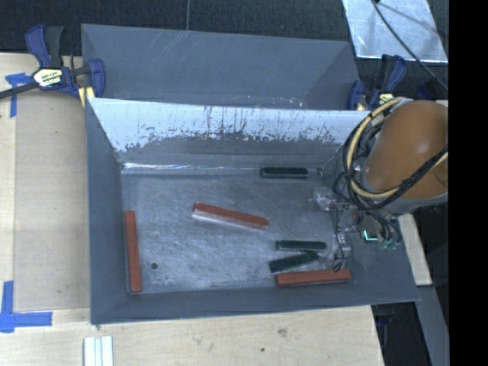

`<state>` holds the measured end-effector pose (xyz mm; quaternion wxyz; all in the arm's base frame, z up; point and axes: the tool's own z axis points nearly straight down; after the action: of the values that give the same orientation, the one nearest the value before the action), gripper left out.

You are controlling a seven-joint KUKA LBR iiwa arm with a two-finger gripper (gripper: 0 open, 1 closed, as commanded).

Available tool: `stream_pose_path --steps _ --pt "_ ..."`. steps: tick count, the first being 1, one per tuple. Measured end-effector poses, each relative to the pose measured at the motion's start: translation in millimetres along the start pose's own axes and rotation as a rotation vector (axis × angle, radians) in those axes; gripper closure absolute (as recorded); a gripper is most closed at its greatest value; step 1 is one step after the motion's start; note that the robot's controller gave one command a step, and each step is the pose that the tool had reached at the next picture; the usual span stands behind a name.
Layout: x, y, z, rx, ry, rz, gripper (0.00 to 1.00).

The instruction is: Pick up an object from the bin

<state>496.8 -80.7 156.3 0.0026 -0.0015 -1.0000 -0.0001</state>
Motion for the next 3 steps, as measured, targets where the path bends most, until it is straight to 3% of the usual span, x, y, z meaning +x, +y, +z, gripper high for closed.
stream_pose_path --steps 1,2,3 --pt "5.3 5.7 89.5 0.0 0.001 -0.062 0.0" --pt "2.5 5.7 83.0 0.001 -0.005 -0.066 1.0" --pt "-9.1 8.6 0.5 0.003 -0.017 -0.067 1.0"
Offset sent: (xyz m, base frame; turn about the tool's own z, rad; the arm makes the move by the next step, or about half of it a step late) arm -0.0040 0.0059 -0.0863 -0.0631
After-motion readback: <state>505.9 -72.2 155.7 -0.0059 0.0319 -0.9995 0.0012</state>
